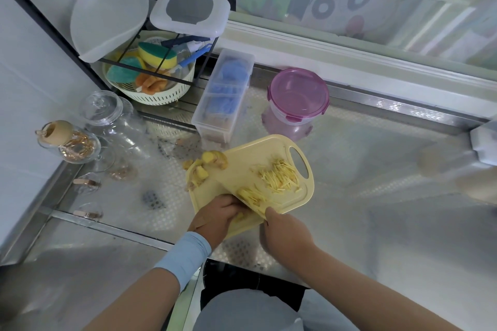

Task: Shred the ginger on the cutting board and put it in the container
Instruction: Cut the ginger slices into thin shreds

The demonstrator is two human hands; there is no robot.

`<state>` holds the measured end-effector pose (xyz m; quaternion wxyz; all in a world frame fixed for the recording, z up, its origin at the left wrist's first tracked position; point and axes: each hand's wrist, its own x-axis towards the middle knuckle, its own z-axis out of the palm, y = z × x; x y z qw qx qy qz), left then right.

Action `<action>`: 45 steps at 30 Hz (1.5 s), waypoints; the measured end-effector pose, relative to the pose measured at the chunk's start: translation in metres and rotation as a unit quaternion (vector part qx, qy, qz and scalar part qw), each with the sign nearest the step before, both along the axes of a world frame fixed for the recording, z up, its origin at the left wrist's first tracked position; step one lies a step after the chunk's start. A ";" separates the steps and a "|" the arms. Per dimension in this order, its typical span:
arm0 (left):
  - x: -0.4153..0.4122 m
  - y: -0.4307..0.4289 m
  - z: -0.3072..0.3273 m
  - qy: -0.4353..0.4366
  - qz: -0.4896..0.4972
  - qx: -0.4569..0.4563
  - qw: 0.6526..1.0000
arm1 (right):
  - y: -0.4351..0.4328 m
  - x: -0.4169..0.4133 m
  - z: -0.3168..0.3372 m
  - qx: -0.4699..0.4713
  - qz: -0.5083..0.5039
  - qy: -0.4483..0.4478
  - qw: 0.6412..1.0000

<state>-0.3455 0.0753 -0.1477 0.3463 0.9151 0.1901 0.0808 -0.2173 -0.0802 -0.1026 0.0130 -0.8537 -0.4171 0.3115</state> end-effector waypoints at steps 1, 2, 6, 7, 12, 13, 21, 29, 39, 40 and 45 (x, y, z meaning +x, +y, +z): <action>0.000 0.000 -0.002 -0.001 0.002 -0.007 1.000 | 0.007 0.000 -0.001 -0.004 0.002 0.004 1.000; -0.001 0.001 -0.003 0.000 0.000 -0.010 1.000 | 0.015 0.000 -0.001 -0.006 0.008 0.009 1.000; -0.001 0.001 -0.002 -0.008 -0.007 -0.013 1.000 | 0.029 0.004 -0.002 -0.020 0.037 0.020 0.999; -0.002 0.000 -0.003 -0.011 -0.008 -0.010 1.000 | 0.029 0.005 0.000 -0.012 0.027 0.027 0.999; -0.002 0.001 -0.007 -0.004 -0.015 0.025 1.000 | 0.010 0.005 0.006 0.023 0.018 0.008 1.000; -0.001 0.001 -0.006 -0.009 -0.019 0.037 0.999 | 0.004 0.004 0.007 0.025 0.015 0.004 1.000; 0.000 0.000 -0.001 -0.033 0.000 -0.020 0.999 | 0.014 0.000 -0.002 0.009 0.007 0.010 1.000; -0.006 0.000 -0.005 -0.015 -0.059 0.067 0.996 | 0.024 0.002 -0.003 0.011 0.000 0.022 1.000; -0.006 0.003 -0.006 0.015 -0.081 0.119 0.989 | 0.035 0.001 0.011 0.007 0.001 0.022 1.000; -0.005 0.002 -0.003 0.027 -0.082 0.122 0.989 | 0.036 0.000 0.010 0.009 0.001 0.020 1.000; -0.007 -0.001 -0.002 0.068 -0.049 0.112 0.990 | 0.033 -0.007 0.009 0.030 -0.017 0.011 0.999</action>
